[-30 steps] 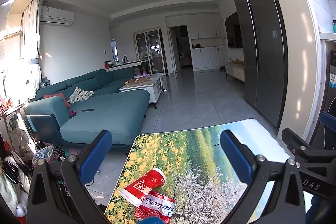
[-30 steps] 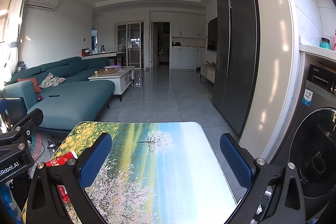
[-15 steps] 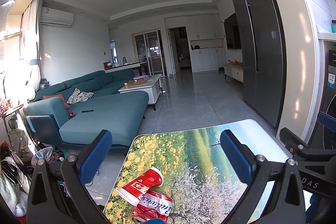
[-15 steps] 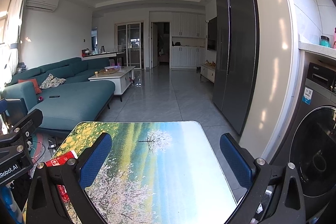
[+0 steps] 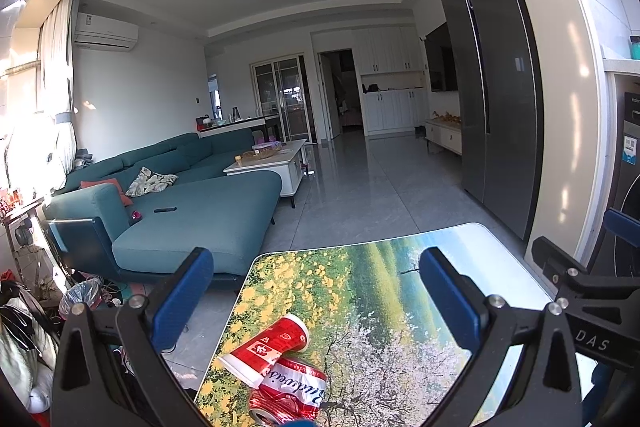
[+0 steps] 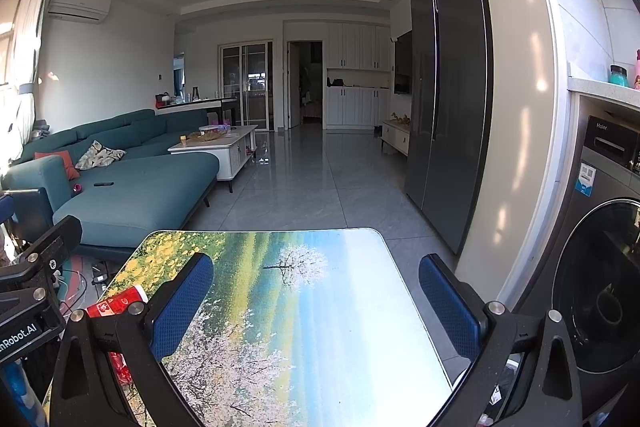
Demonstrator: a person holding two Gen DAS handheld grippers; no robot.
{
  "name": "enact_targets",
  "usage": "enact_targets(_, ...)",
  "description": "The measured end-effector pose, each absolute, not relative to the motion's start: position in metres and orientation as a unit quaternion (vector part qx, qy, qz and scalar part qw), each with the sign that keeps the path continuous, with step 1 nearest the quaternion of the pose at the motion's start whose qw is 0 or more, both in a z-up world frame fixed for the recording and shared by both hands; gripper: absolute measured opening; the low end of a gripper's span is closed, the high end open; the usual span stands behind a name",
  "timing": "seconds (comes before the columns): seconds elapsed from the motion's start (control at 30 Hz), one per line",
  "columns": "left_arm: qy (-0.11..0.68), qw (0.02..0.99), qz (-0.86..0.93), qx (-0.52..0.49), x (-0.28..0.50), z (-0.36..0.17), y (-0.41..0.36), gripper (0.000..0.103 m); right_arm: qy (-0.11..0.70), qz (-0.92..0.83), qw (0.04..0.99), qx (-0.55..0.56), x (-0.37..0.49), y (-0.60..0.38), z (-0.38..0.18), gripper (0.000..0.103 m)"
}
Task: Collect trash
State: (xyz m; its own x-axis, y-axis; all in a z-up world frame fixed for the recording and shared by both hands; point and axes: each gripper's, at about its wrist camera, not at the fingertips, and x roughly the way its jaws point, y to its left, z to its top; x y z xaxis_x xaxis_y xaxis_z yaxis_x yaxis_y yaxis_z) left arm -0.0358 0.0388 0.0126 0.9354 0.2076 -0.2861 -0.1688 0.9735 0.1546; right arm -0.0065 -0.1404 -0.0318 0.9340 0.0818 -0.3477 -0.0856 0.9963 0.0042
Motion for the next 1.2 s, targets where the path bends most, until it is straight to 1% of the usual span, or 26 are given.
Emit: enact_targets(1.2, 0.154, 0.982, 0.09, 0.068, -0.0398, 0.0084, 0.035, 0.103, 0.175, 0.04, 0.984, 0.003, -0.007, -0.1451, -0.0373, 0.103)
